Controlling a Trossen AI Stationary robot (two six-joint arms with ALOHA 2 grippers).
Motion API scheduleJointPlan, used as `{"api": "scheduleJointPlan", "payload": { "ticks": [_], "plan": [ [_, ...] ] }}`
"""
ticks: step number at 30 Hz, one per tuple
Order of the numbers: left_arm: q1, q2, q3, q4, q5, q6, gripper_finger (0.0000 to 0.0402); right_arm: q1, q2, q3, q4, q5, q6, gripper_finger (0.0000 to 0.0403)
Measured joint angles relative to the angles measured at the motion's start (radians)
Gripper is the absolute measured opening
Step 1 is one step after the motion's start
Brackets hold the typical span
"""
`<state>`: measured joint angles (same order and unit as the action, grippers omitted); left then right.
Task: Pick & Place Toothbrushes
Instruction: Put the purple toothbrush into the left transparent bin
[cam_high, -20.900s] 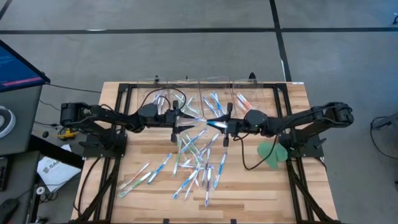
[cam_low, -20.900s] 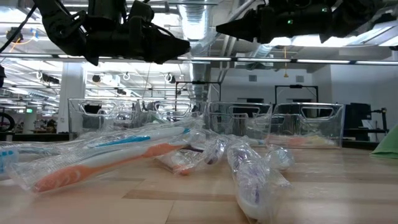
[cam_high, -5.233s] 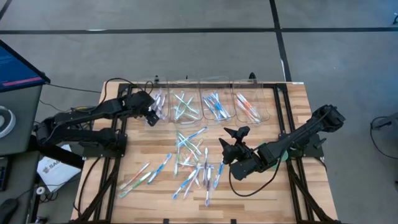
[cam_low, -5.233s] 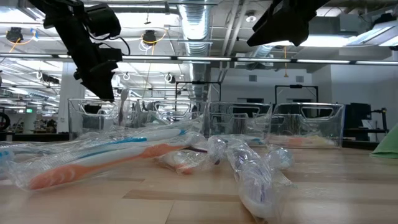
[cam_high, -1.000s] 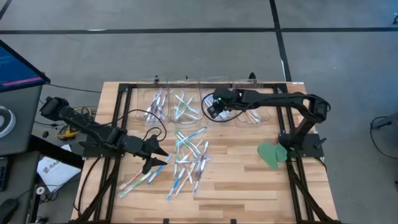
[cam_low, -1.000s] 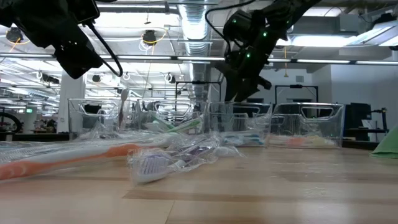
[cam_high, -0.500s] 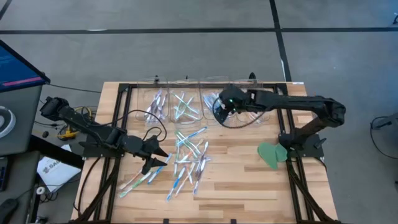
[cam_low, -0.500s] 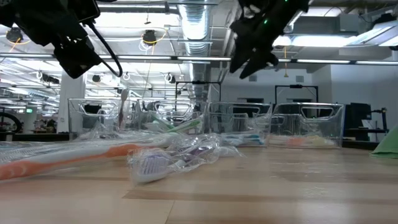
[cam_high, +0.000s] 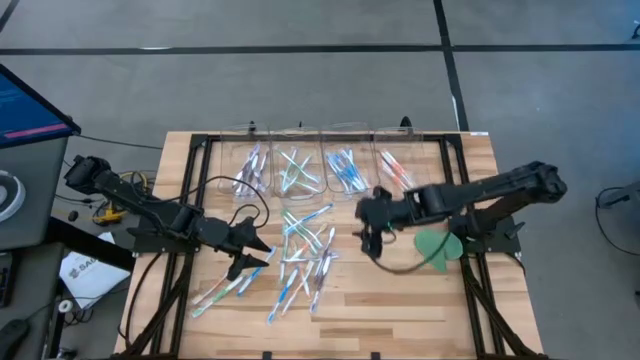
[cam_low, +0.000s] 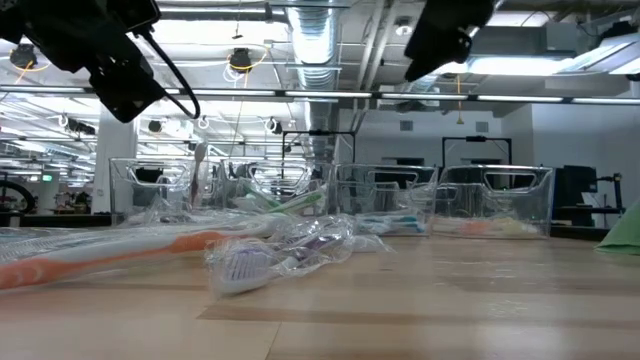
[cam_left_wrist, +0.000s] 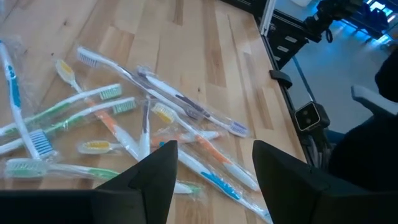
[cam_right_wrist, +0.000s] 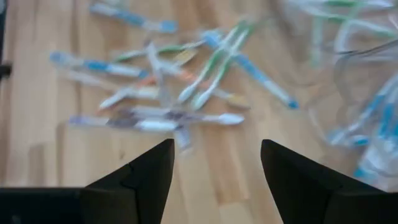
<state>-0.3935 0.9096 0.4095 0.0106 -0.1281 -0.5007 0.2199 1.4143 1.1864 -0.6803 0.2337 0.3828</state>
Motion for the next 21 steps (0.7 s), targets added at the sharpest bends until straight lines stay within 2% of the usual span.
{"api": "scheduleJointPlan", "payload": {
  "ticks": [4,6,10,12,17,21],
  "plan": [
    [0.0,0.001,0.0,0.015,0.016,0.0,0.0186,0.067,0.033,0.0,0.01,0.001,-0.012,0.0234],
    [0.0,0.01,0.0,0.085,0.04,0.007,0.0181,0.087,0.048,-0.002,0.006,0.003,-0.043,0.0234],
    [0.003,0.04,0.004,0.211,0.045,0.109,0.0175,0.109,0.09,-0.002,0.01,0.003,-0.084,0.0234],
    [0.002,0.054,-0.001,0.208,0.046,0.163,0.0175,0.115,0.113,-0.001,0.019,0.003,-0.092,0.0234],
    [0.001,0.173,0.0,0.244,0.04,0.294,0.0176,0.114,0.164,0.001,0.01,0.003,-0.095,0.0234],
    [0.01,0.306,0.001,0.303,-0.013,0.358,0.0177,0.114,0.188,0.003,0.013,0.002,-0.095,0.0234]
  ]
}}
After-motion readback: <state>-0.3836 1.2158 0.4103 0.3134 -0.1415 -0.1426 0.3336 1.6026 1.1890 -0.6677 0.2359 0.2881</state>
